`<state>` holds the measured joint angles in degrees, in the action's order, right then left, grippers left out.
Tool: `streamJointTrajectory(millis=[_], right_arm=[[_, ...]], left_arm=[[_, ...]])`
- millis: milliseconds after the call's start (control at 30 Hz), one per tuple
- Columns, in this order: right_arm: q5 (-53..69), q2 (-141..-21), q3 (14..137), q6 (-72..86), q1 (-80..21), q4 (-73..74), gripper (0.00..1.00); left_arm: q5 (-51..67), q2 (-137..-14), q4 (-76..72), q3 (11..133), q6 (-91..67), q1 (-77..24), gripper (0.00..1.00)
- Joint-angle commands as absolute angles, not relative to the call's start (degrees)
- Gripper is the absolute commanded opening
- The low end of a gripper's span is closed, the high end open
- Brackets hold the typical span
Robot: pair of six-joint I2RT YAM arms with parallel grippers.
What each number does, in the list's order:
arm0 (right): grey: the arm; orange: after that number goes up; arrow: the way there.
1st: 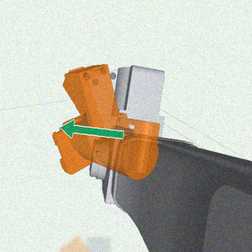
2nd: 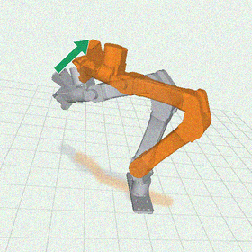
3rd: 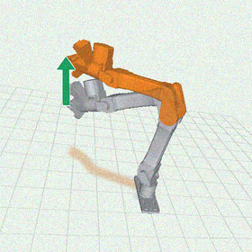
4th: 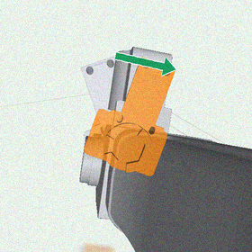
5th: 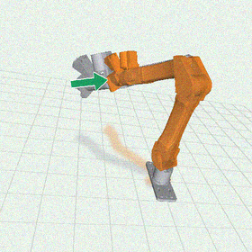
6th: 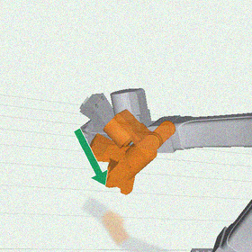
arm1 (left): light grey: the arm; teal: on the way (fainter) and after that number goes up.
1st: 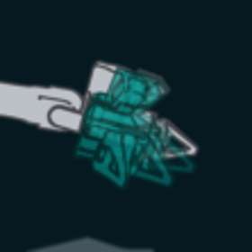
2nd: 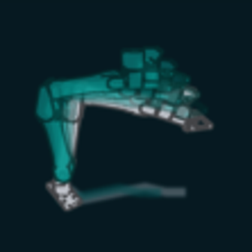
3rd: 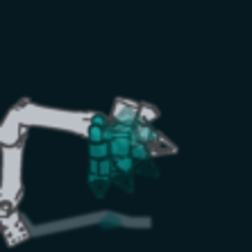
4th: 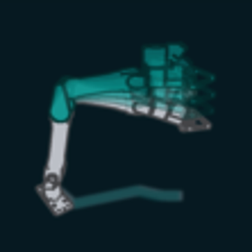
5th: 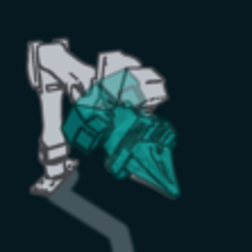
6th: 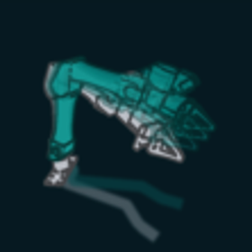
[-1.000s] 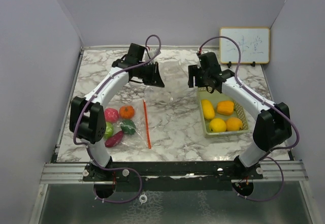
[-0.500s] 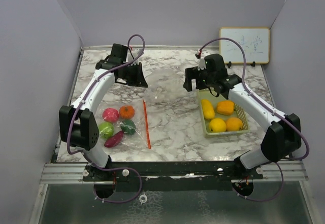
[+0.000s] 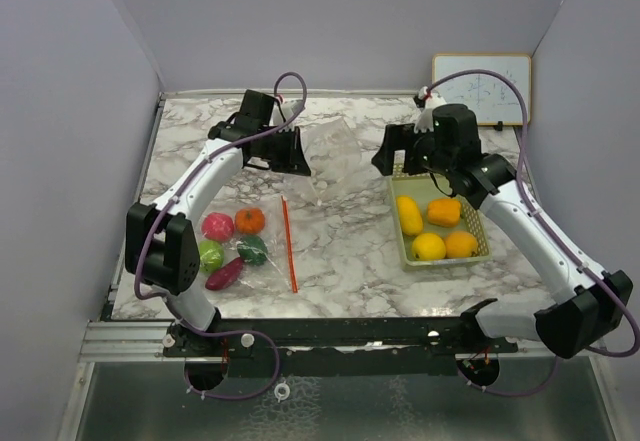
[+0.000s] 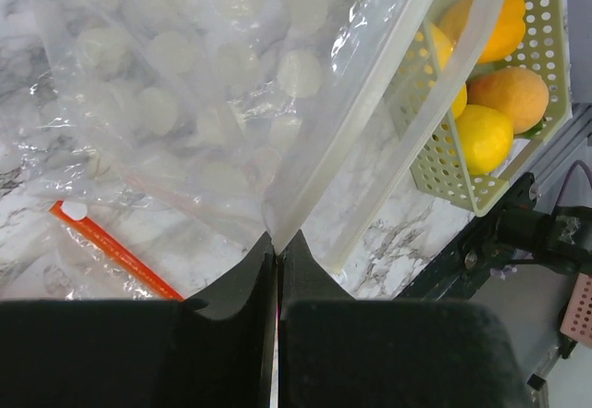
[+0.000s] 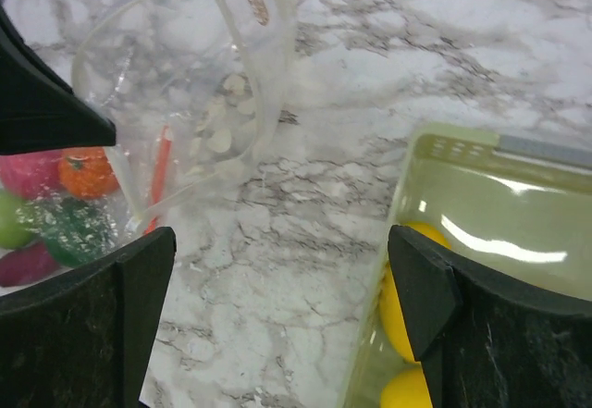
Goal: Place the food in the zip-top bag and seal the zipper
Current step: Open the zipper of the food storage bag at the center of the board, then pick up the fake fruit from the bin.
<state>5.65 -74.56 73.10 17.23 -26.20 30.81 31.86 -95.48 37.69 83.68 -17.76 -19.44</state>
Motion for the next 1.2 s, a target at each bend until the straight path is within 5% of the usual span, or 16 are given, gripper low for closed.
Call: streamJointTrajectory(millis=[0,200,400,933,1167], right_arm=[[-6.5,-72.0,70.2,22.8,-25.3,42.5,0.96],[-10.9,-76.6,68.1,25.0,-23.3,49.4,0.94],[-8.0,-80.1,63.3,24.1,-19.9,44.3,0.79],[-0.5,-93.6,59.1,20.4,-18.2,33.0,0.74],[-1.1,-94.2,59.5,19.8,-17.5,32.4,0.31]], left_arm=[[33.5,-96.9,35.4,85.7,-18.8,-21.3,0.0],[34.2,-99.8,35.3,86.5,-18.7,-22.7,0.0],[34.5,-99.9,35.4,86.4,-18.5,-23.1,0.0],[34.5,-101.1,35.0,86.4,-19.4,-23.1,0.0],[34.5,-102.0,35.8,87.4,-19.4,-23.1,0.0]])
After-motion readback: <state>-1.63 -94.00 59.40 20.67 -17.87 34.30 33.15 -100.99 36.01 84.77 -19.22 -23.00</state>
